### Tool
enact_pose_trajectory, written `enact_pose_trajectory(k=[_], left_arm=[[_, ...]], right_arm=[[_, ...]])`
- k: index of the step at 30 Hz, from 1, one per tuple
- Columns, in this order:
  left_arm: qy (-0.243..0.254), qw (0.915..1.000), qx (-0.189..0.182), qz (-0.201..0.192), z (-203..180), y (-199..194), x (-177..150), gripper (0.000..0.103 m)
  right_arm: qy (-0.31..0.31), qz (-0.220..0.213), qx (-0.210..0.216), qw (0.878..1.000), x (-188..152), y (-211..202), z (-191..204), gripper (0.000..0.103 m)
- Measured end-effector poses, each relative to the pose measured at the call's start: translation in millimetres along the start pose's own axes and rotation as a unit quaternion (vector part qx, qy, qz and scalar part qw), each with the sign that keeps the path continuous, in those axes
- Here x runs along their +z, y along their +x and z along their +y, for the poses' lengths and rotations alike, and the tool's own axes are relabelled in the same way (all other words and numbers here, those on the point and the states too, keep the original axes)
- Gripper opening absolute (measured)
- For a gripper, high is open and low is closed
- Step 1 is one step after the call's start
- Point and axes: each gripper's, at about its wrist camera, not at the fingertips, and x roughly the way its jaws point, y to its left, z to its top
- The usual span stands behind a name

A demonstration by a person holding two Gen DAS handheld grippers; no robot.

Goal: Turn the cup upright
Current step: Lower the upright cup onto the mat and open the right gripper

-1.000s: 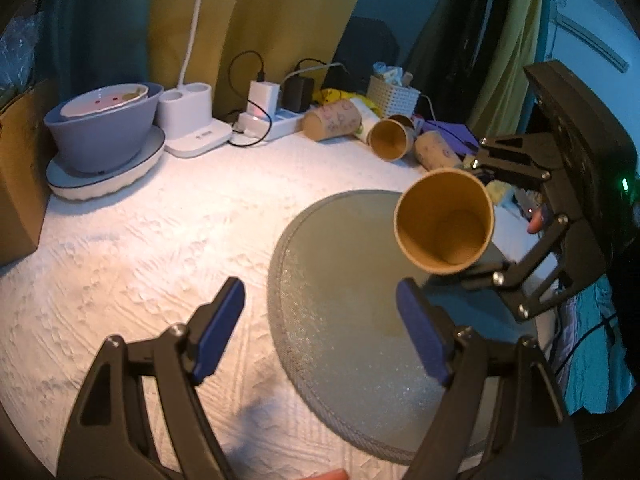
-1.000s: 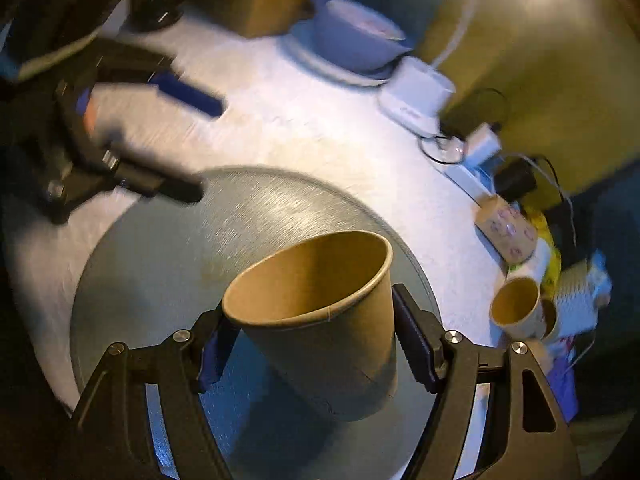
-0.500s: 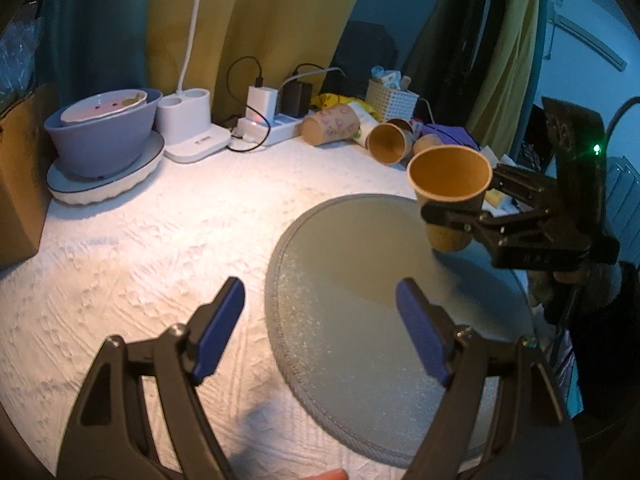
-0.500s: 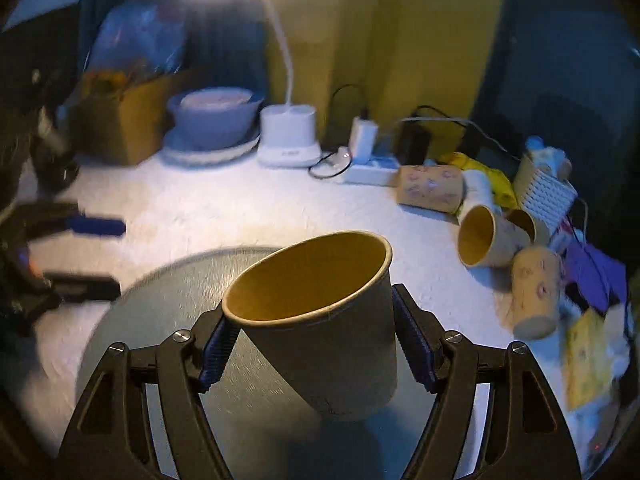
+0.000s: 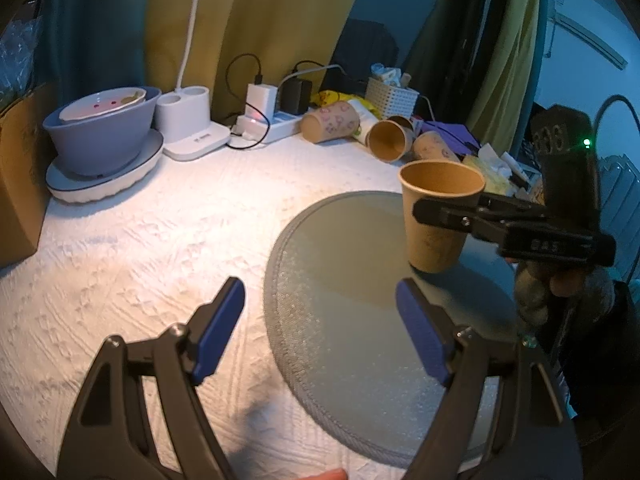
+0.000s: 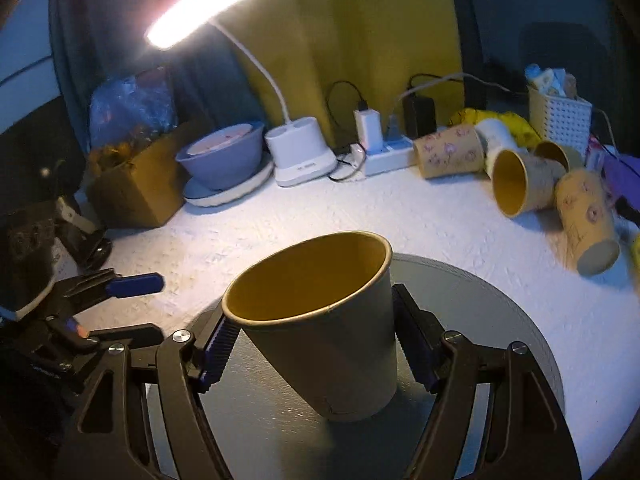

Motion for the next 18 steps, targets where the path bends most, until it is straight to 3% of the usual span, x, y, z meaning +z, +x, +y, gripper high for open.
enact_pose_trajectory(k=[18], left_arm=[[0.01, 0.9999, -0.006, 0.0, -7.5, -0.3, -1.7, 0.079]], right_arm=[[0.004, 0.004, -0.048, 0.999, -17.9, -13.6, -2.8, 0.075]])
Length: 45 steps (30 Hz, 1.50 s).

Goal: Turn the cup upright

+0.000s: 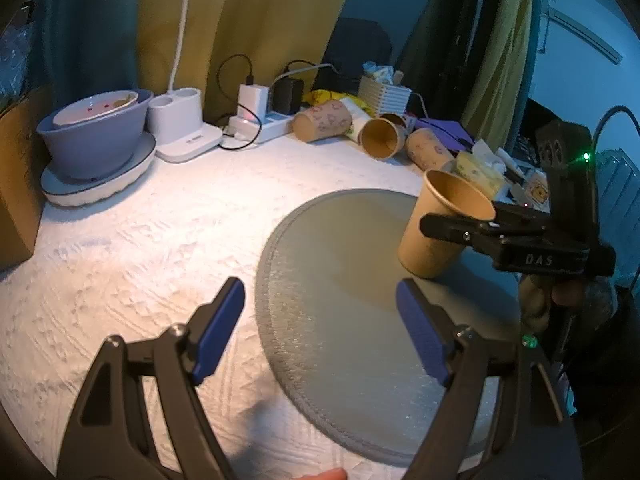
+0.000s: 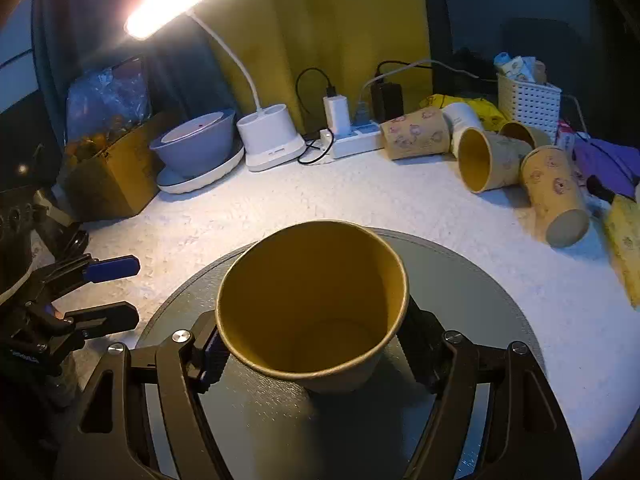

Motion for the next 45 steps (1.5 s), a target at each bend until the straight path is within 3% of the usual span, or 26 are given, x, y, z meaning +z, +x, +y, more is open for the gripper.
enact_pose_trajectory(k=[15, 29, 35, 40, 45], left_arm=[[0.043, 0.9989, -0.016, -0.006, -21.5, -1.0, -4.5, 0.079], [0.105, 0.9929, -0.053, -0.016, -62.9, -12.4, -15.2, 0.079], [0.15, 0.9868, -0.058, -0.014, -82.8, -12.8, -23.3, 0.079], [0.141, 0.9861, -0.078, -0.043, -91.0, -26.8, -19.4, 0.079], [0.122, 0.9875, -0.075, -0.066, -99.1, -41.2, -5.5, 0.079]], right_arm=[[0.012, 0.019, -0.03, 0.999, -26.7, -22.9, 5.4, 0.078], [0.043, 0.011, -0.072, 0.996, -58.1, -77.1, 14.2, 0.078], [0.047, -0.03, -0.119, 0.991, -62.9, -109.9, 21.0, 0.078], [0.034, -0.068, -0.132, 0.988, -56.7, -143.1, 30.6, 0.078], [0.024, -0.113, -0.152, 0.982, -46.1, -180.8, 39.3, 0.078]])
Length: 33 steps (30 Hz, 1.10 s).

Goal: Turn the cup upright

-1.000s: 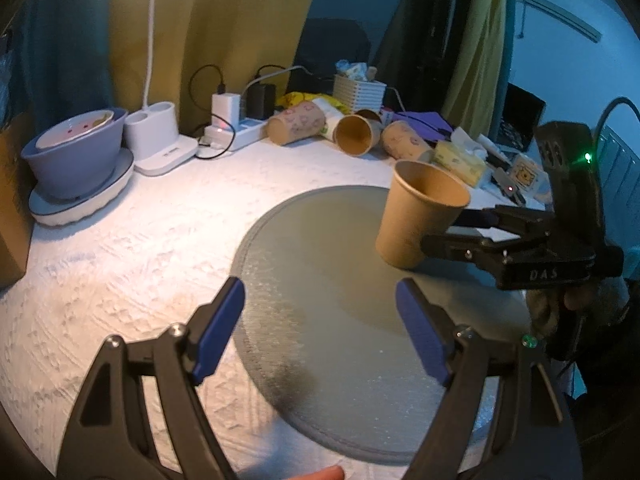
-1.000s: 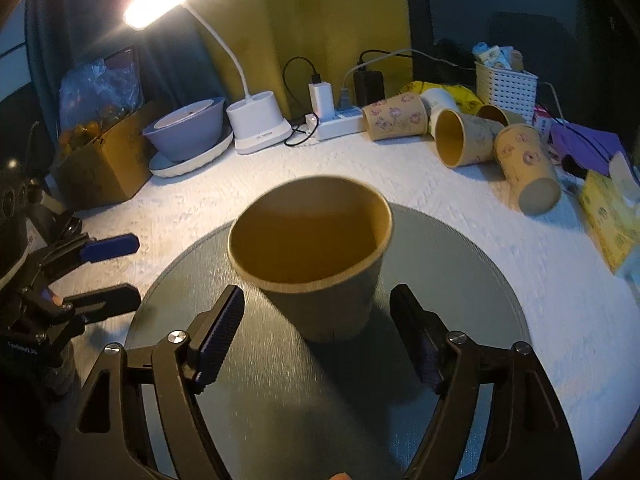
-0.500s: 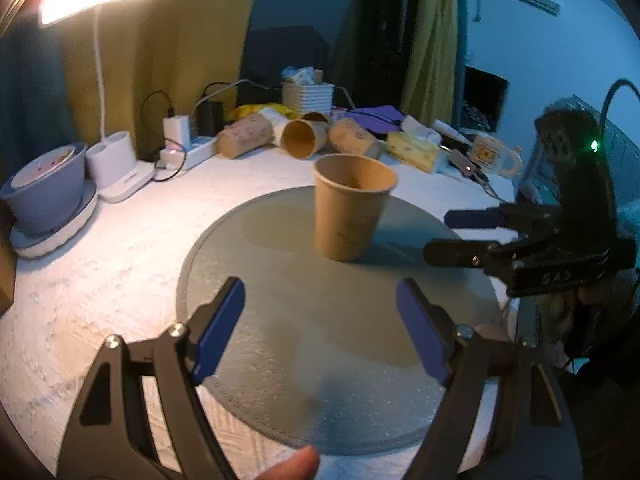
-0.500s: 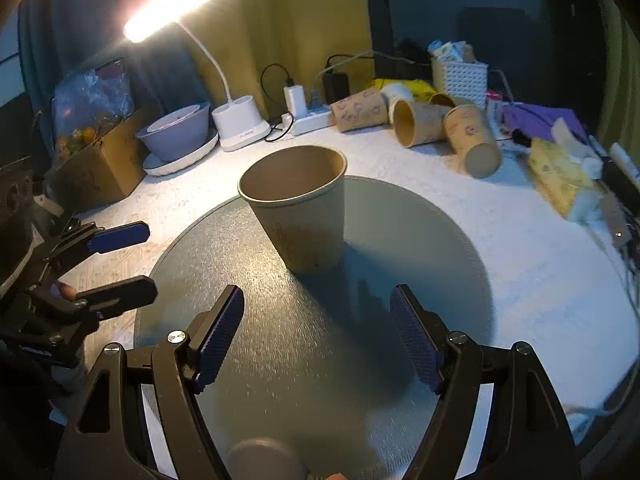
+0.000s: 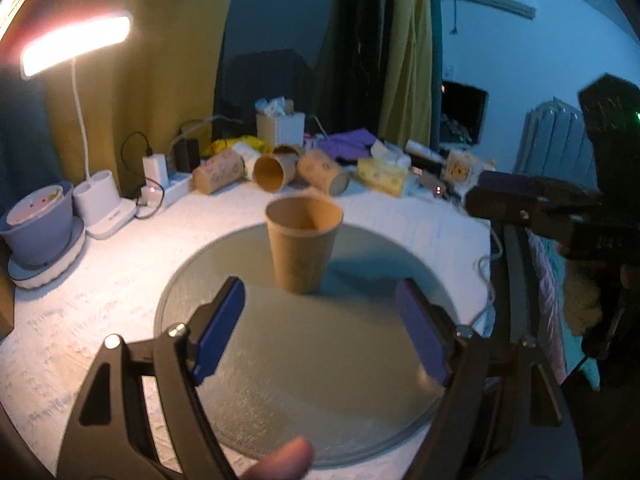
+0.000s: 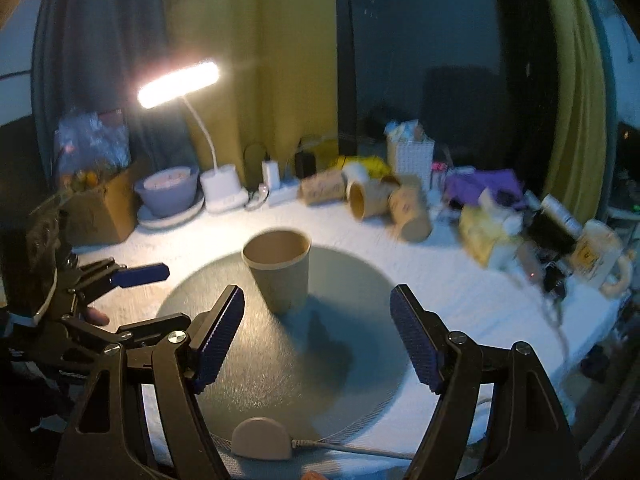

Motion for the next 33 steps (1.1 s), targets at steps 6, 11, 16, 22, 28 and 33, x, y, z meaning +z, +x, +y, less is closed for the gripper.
enact_pose_trajectory(k=[6, 11, 16, 22, 28, 33], left_arm=[[-0.004, 0.9981, 0.034, -0.051, -18.4, -36.0, 37.0, 0.079], [0.01, 0.9959, 0.038, -0.081, -43.4, -59.9, 62.7, 0.079], [0.031, 0.9939, 0.037, -0.099, -60.2, -62.6, 73.8, 0.079], [-0.002, 0.9956, 0.048, -0.081, -42.5, -50.0, 69.3, 0.079], [-0.014, 0.9933, 0.06, -0.098, -35.1, -54.1, 69.3, 0.079], [-0.009, 0.9933, 0.06, -0.098, -39.6, -55.3, 67.3, 0.079]], right_arm=[[-0.004, -0.038, -0.026, 0.999, 15.2, -30.9, 1.1, 0.078], [0.015, -0.065, -0.047, 0.997, 26.8, -54.5, -5.2, 0.078], [0.039, -0.09, -0.061, 0.993, 33.3, -72.9, -17.2, 0.078], [0.037, -0.071, -0.061, 0.995, 29.6, -61.1, -12.9, 0.078], [0.025, -0.06, -0.055, 0.996, 26.0, -51.9, -5.1, 0.078], [0.028, -0.058, -0.055, 0.996, 25.1, -52.6, -6.9, 0.078]])
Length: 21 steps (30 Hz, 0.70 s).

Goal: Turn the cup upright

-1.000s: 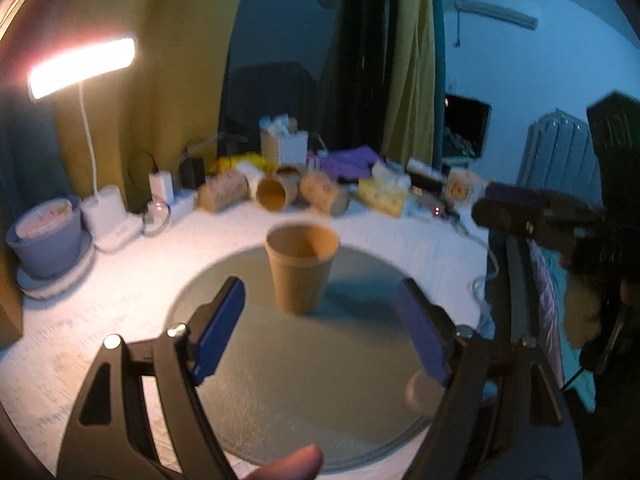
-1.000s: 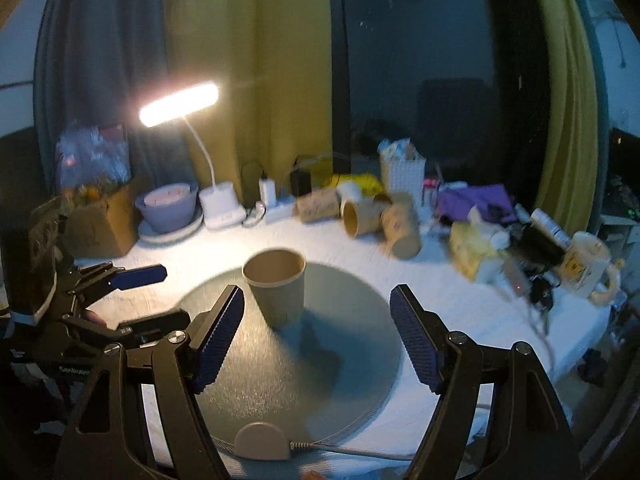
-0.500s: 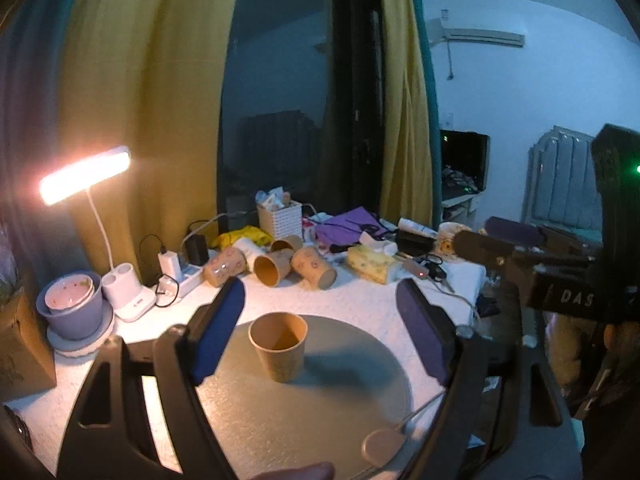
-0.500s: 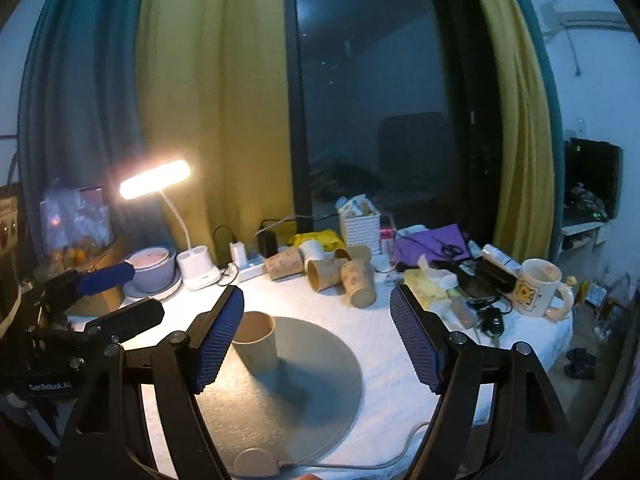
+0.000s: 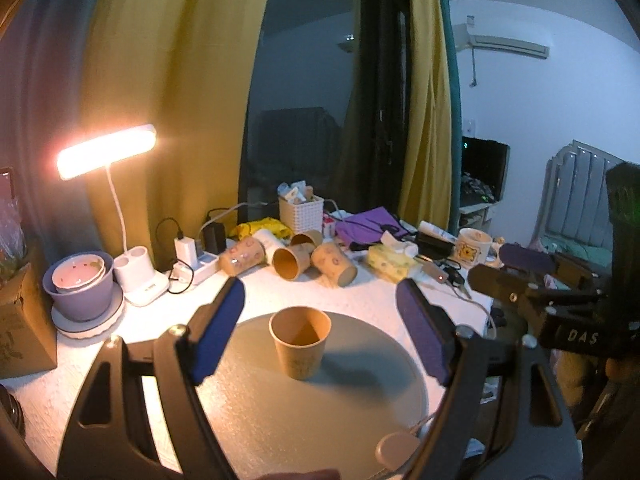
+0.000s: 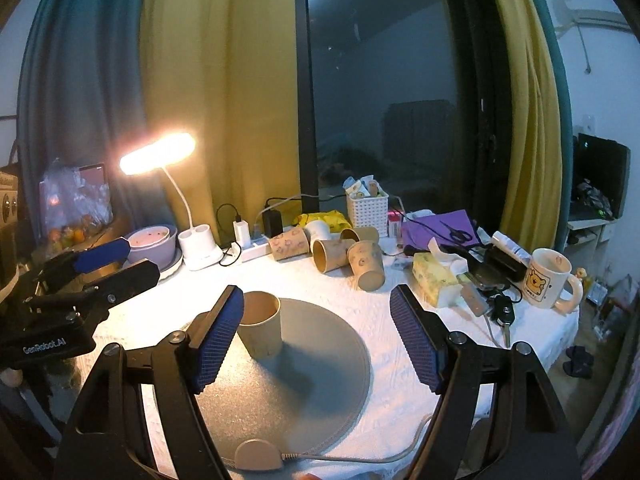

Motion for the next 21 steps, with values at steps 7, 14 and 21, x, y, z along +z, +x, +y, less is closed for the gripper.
enact_pose_trajectory(k=[7, 14, 21], left_arm=[[0.003, 1.0, 0.0, 0.0, -2.0, -0.7, 0.2, 0.079], [0.004, 1.0, -0.001, 0.0, -1.6, -0.2, 1.1, 0.079], [0.004, 1.0, -0.001, 0.0, -2.2, -0.4, 1.0, 0.079]], right_arm=[[-0.001, 0.0, 0.0, 1.0, 0.0, 0.5, -0.4, 0.078], [-0.002, 0.001, 0.001, 1.0, -0.6, 0.5, 0.3, 0.078], [-0.002, 0.001, 0.001, 1.0, -0.7, 0.7, 0.0, 0.078]])
